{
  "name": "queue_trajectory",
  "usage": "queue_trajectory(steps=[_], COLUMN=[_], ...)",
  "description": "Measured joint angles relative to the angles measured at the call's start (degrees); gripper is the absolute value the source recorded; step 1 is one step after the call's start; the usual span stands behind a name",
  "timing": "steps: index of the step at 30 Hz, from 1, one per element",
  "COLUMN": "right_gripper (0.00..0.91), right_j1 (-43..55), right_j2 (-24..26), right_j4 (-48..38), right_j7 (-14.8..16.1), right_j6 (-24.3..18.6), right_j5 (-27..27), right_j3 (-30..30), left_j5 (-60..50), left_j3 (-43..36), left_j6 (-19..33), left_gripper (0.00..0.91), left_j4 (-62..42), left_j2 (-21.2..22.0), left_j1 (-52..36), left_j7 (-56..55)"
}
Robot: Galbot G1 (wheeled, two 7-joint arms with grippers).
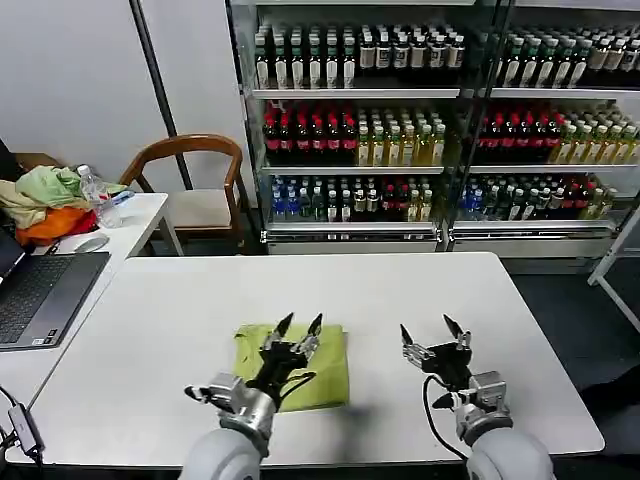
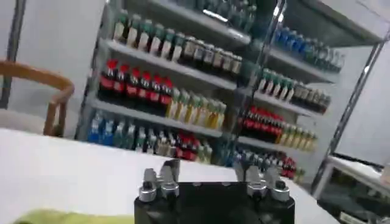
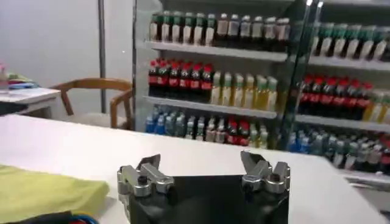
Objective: Fold and organize the clothes.
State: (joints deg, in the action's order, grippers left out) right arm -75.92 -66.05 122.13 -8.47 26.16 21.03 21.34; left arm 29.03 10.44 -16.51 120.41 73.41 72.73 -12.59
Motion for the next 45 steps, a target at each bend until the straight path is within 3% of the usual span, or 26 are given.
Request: queue_trajectory(steps=[9,21,23,24,45], right_gripper=[0.907,0.907,0.091,0.000,0.000], right_j1=[3.7,8.0,8.6,8.8,11.9], right_j2=[-1.1,-2.9,-3.2,-3.4,-4.8], right_j4=[-2.9,-10.2,-11.4,-12.0,-17.2], right_j7=[-0.3,-0.2,-0.2,-0.2,0.9], right_j6=[4.0,6.0,6.2,6.3,6.7], right_j5=[10.7,18.8,19.8,20.3,24.7], right_j3=[-6.1,-13.0,-13.5,-13.7,-15.4], left_j5=[-1.9,-3.4,-3.5,-3.5,-4.3], left_j3=[12.8,19.3,19.8,19.9,20.2], left_j6=[2.8,4.5,4.6,4.7,5.1], left_gripper=[0.907,0.907,0.907,0.907,0.907], left_j4=[-0.8,-0.9,-1.3,-1.4,-3.5], left_j2=[-6.0,-7.3,-7.3,-7.3,-5.7], left_j1=[4.2,8.4,8.7,8.8,10.3], left_j7=[2.6,4.5,4.6,4.6,4.6])
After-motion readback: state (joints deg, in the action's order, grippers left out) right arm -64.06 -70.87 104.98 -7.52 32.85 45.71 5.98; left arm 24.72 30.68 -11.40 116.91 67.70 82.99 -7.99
